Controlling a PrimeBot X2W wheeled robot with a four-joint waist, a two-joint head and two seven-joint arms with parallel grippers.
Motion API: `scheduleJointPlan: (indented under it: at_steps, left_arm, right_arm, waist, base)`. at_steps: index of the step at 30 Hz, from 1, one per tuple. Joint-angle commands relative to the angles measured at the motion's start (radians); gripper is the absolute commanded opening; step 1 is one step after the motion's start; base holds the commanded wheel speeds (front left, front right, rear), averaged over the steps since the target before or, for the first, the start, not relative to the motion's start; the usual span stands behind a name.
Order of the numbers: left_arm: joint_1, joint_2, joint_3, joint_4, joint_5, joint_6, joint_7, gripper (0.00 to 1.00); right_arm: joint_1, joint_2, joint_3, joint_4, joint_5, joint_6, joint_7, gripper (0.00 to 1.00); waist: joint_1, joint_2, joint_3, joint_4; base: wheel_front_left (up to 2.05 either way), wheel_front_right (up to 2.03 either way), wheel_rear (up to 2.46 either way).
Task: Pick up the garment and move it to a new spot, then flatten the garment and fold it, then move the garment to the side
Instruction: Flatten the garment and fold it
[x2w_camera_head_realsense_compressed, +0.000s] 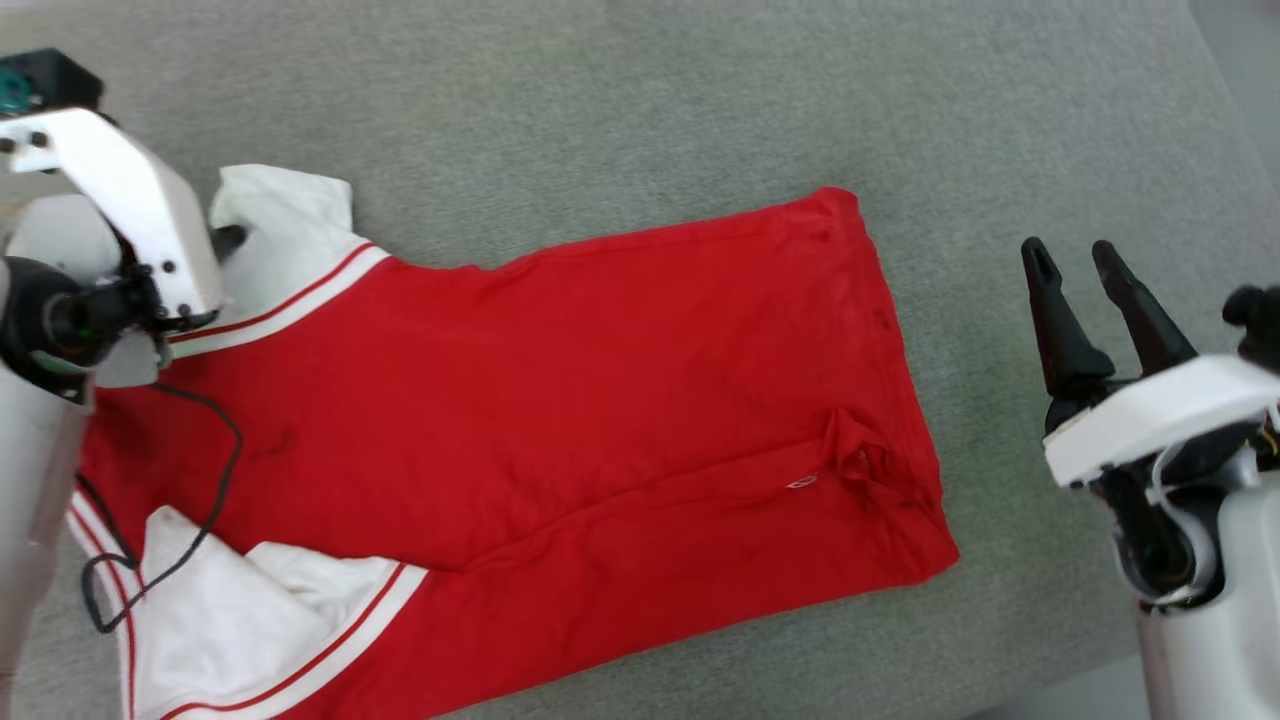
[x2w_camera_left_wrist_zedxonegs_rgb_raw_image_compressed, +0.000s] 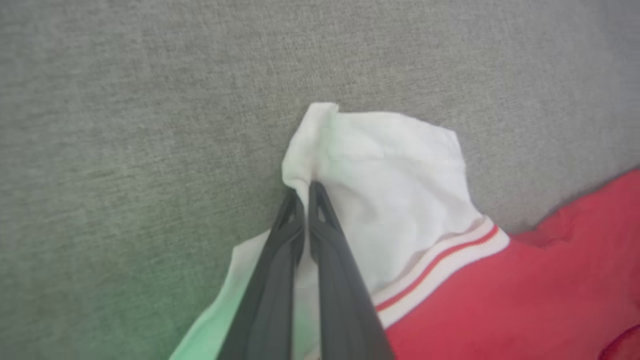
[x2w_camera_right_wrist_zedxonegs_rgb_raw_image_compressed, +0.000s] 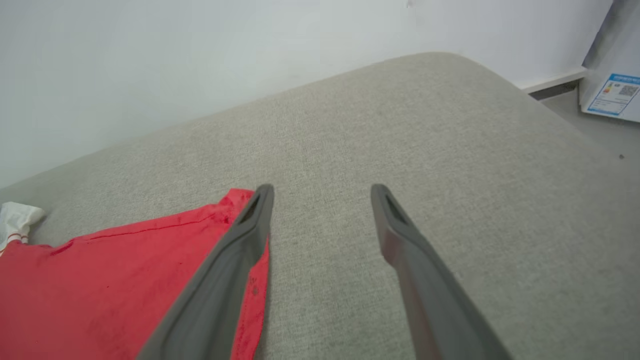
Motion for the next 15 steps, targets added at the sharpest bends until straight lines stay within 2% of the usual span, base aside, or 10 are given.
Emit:
scheduleJointPlan:
  at_steps: [1,8,15]
  left_arm:
    - [0.027,-0.018,-0.005,0.006,0.000,-0.006,-0.015,0.00]
    - [-0.021,-0.058,-0.014,-0.053,0.012,-0.019,-0.064,0.00]
    - [-0.050,-0.080,-0.038,-0.138,0.033,-0.024,-0.073,0.00]
  right_arm:
    - [-0.038,-0.019,-0.005,0.034,0.017,0.000,0.041,1.00]
    - [-0.184,-0.096,0.026,0.225,0.087,0.000,0.303,1.00]
    - [-0.327,-0.133,0.072,0.356,0.091,0.000,0.468,1.00]
  waist:
    - [-0.0001,-0.0001,-0.022,0.028]
    - [-0.0001,-0.0001,-0.021,0.114]
    - [-0.0001,-0.0001,0.026,0.193]
  base:
    - [0.00,0.00,0.00]
    - [0.00,0.00,0.00]
    - [0.00,0.00,0.00]
